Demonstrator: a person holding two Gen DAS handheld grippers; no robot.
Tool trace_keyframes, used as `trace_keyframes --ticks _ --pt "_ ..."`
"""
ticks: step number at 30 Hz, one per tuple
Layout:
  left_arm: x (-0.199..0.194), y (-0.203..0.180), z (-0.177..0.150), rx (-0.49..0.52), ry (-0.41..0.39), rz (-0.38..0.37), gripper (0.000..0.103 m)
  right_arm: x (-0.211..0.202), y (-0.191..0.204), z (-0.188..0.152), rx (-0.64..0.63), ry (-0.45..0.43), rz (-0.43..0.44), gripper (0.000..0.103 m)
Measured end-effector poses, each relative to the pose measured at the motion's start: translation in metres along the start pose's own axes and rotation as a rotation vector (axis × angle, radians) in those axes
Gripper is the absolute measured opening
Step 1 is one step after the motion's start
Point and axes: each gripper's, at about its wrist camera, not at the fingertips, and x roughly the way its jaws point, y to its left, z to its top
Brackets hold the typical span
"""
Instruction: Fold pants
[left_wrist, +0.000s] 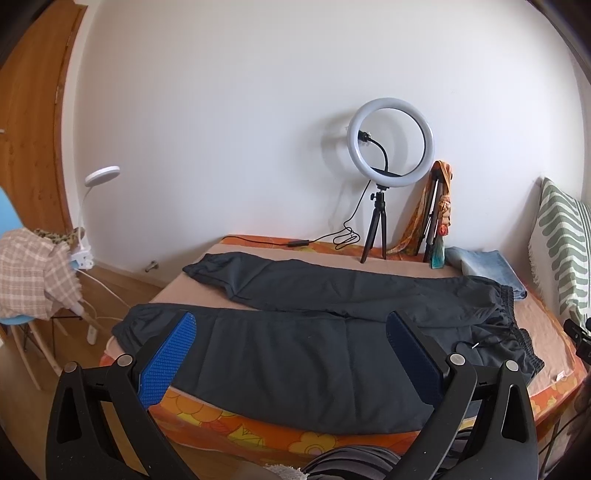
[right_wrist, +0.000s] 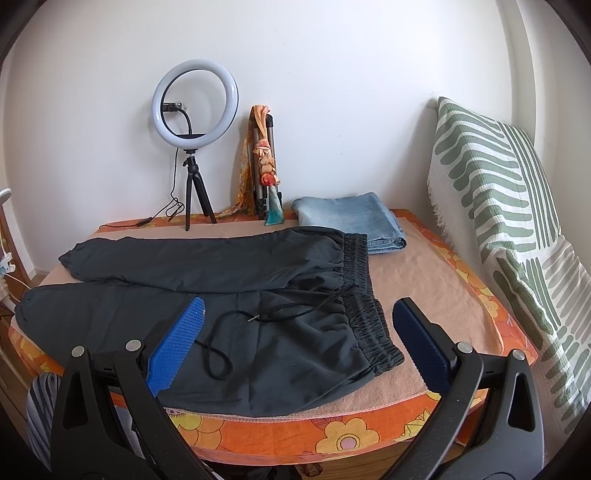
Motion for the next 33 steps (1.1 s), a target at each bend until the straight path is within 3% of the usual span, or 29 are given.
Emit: trace_keyframes --ticks 33 --pt "0.0017 -0.0010 -0.0023 -0.002 0.001 -0.004 0.102 0.0018 0.0030 -0.0039 0.009 0.002 0.006 0.103"
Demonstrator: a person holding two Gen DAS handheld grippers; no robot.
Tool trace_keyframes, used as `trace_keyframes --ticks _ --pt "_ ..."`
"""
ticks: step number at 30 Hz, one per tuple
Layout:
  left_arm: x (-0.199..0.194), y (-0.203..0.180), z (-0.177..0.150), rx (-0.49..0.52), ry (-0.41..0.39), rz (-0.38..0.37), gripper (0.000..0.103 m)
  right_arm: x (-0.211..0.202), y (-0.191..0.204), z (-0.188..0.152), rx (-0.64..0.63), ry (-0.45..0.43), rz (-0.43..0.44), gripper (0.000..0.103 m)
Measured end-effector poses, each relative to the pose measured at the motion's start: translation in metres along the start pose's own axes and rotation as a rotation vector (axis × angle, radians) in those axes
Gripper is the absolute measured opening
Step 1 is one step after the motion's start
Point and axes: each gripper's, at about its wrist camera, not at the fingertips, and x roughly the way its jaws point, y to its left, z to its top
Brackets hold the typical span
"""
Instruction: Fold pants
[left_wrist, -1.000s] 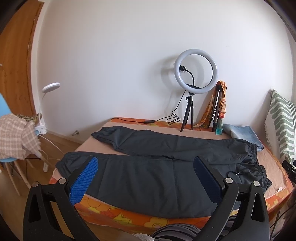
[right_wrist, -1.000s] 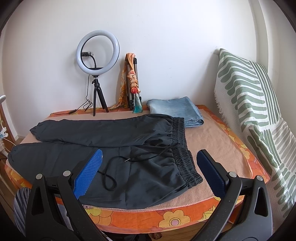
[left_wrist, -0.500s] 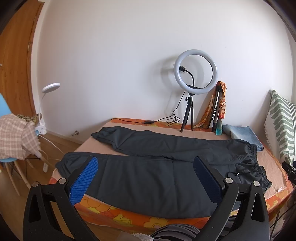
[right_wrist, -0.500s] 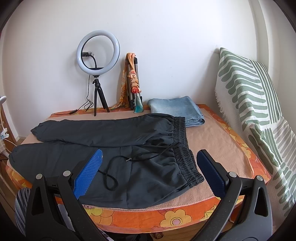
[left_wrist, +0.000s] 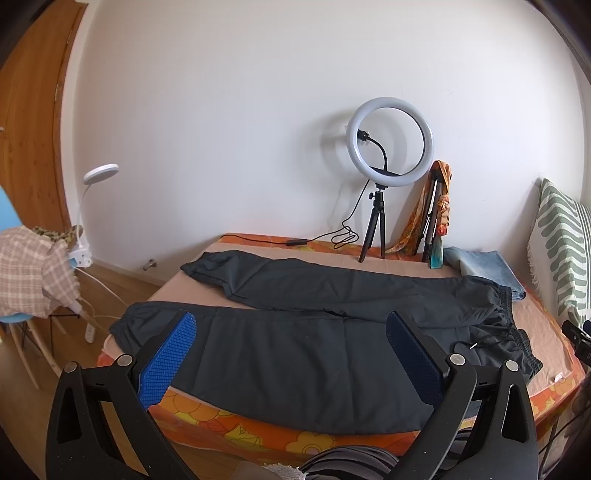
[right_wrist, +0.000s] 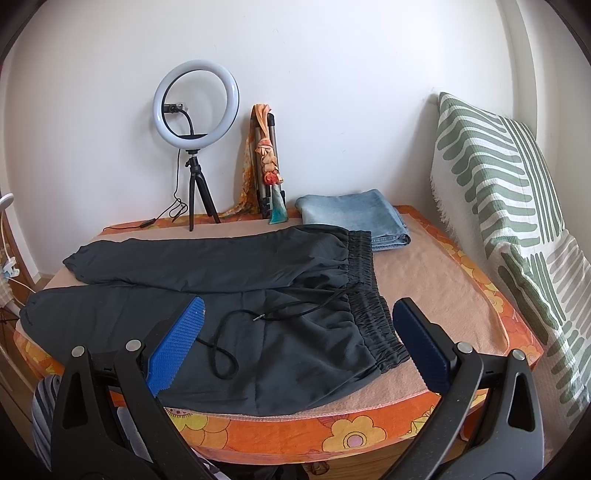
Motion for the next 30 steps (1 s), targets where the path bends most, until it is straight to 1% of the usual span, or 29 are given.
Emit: trace_keyframes --ticks 16,22,25,27,30 --pt "0.002 -0.001 -0.001 0.002 0.005 0.006 0.102 0.000 0.000 0.001 0.004 0.001 0.005 0.103" --pt "0.006 0.009 0.001 -0.020 0.010 0.024 0.102 -0.001 0.017 0.003 -0.017 -0.002 0.017 0.103" --pt "0.012 0.021 0.002 -0.011 0.017 0.042 0.102 0.000 0.025 0.010 -0.043 0.004 0.059 0.103" --pt "0.016 0.031 0.003 0.002 0.015 0.069 0.102 -0.002 0.026 0.018 -0.047 -0.001 0.079 0.103" --pt "0.023 0.046 0.004 0.014 0.016 0.110 0.102 -0.002 0.019 0.027 -0.050 -0.012 0.091 0.103"
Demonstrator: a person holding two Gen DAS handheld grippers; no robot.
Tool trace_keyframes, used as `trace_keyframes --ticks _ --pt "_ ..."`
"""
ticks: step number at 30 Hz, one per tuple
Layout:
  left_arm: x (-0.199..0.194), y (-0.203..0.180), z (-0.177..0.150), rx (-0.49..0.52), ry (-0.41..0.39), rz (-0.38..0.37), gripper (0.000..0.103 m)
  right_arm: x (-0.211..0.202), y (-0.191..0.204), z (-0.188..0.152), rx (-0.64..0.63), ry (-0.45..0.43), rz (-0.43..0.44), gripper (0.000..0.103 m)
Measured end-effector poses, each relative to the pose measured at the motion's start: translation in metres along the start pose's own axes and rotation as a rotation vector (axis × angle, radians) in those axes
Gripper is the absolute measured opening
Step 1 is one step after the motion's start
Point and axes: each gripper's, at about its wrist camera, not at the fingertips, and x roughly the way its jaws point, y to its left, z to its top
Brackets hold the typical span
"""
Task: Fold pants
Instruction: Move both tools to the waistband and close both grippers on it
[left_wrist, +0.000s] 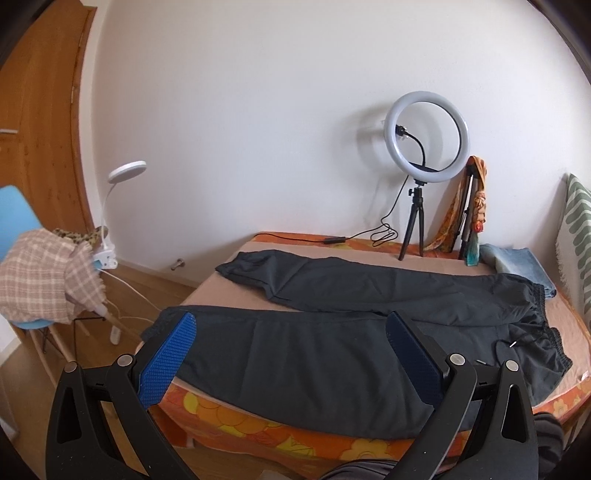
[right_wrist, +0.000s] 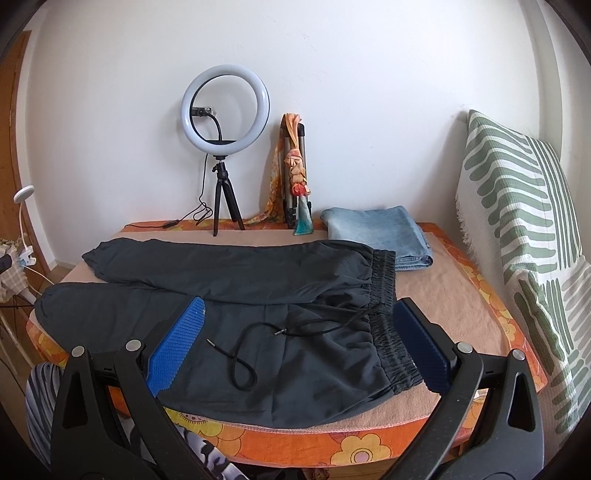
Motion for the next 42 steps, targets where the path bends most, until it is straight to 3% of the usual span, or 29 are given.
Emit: trace_keyframes --ticks 9,19,29,33,37,42 --pt "0.036 0.041 0.009 0.008 0.027 -0.028 0.102 0.011 0.002 0.048 -0.072 -0.020 0.062 0.103" --pt "0.100 0.078 0.046 -0.035 0.098 -0.084 0.087 0.048 0.023 0.105 -0.118 0.013 0.164 0.103" --pt "0.188 0.106 0.084 -0.095 0.188 -0.112 0.082 0.124 0.049 0.142 -0.116 0.071 0.183 0.103" --pt "0.234 0.112 0.091 -0.127 0.257 -0.133 0.073 0.164 0.062 0.152 -0.123 0.107 0.195 0.103" --pt "0.275 0.109 0.096 -0.092 0.308 -0.110 0.073 0.203 0.077 0.157 -0.121 0.143 0.251 0.103" --pt "0.321 0.113 0.103 -0.116 0.367 -0.121 0.071 0.250 0.095 0.159 -0.133 0.185 0.300 0.103"
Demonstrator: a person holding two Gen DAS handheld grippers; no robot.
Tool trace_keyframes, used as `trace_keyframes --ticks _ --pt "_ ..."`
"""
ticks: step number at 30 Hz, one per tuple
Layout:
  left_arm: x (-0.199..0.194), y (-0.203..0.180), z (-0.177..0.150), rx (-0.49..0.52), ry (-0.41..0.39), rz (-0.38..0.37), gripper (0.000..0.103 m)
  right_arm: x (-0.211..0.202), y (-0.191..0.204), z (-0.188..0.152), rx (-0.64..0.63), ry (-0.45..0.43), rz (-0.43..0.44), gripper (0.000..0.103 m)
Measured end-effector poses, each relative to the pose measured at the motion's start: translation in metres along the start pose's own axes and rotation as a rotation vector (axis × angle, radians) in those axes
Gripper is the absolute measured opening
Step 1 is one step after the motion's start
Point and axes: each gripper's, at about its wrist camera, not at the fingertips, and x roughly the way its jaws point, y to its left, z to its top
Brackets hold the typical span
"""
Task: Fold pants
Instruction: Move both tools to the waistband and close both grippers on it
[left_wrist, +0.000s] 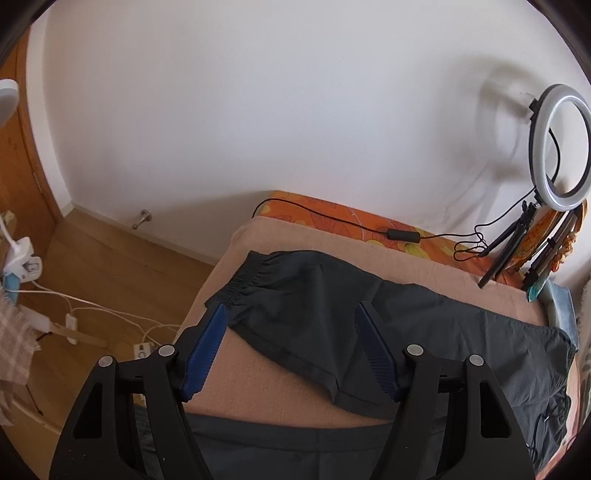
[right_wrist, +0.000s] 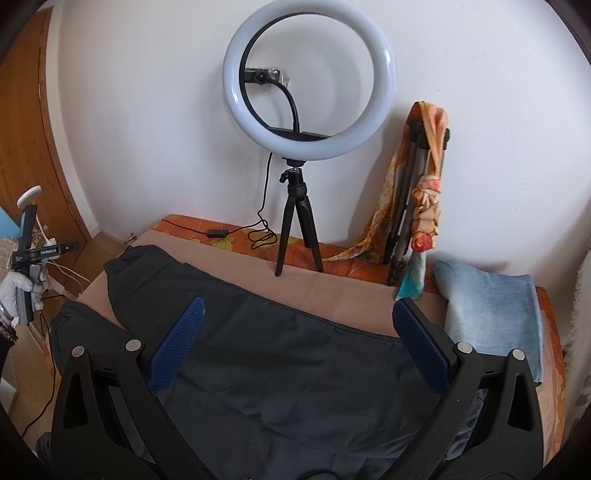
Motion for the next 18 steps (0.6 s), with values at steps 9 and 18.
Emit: trace_keyframes --ticks 9,18 --pt "0.079 0.007 0.033 -0.016 0.104 0.011 0.071 0.084 0.004 0.006 -0.032 0.100 0.067 0.103" --pt "0.154 0.014 0.044 -0.037 0.184 0.065 0.065 0.170 0.020 -0.003 -0.116 0.219 0.135 0.103"
